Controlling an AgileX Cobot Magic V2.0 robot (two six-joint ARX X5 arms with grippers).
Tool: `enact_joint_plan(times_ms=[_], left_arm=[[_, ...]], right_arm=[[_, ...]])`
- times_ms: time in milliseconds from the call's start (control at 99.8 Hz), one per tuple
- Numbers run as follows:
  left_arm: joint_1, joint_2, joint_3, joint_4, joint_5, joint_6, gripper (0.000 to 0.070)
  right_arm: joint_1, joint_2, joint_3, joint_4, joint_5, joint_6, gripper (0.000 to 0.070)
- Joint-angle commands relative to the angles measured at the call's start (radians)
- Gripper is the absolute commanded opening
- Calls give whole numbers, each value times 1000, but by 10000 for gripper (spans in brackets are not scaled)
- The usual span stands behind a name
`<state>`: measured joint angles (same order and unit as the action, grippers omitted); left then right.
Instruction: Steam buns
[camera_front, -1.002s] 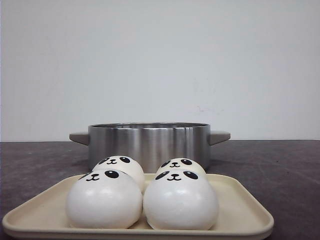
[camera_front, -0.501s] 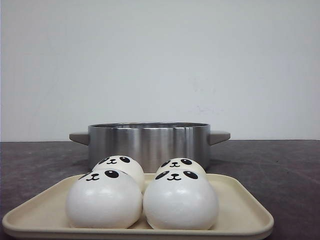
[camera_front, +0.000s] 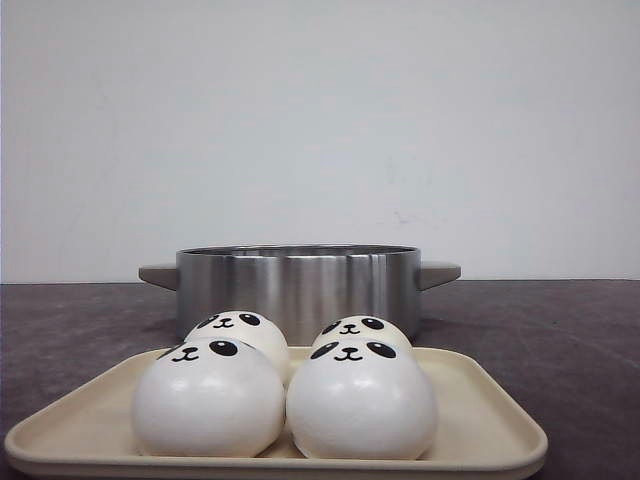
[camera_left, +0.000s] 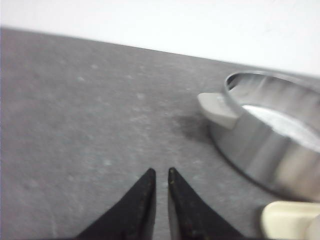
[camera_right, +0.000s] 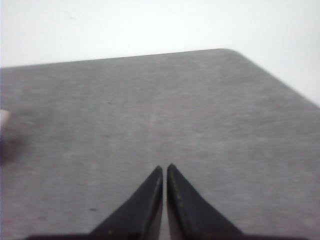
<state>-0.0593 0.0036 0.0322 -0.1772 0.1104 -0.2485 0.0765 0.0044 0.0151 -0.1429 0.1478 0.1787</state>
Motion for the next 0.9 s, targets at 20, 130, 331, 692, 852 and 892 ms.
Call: enact_joint_plan(times_ms=[20,130,331,692,852,892], left_arm=[[0,0,-18,-5,9,-146,0],[1,0,-14,-5,7,-159,0],[1,0,-4,6,-2,-200,0],[0,139,300,-111,138,-138,4],[0,345,492,-190,182,-13,4],[0,396,537,-208,184,17,4]], right_arm=[[-1,-1,-2,50,-57,107,7],[-1,-1,-2,118,-70,150,7],[0,-1,13,188,-151,186,6],[0,159,393,-127,-388,202,4],[14,327,567,-164,-446,111,4],[21,364,602,-159,-448,89,4]])
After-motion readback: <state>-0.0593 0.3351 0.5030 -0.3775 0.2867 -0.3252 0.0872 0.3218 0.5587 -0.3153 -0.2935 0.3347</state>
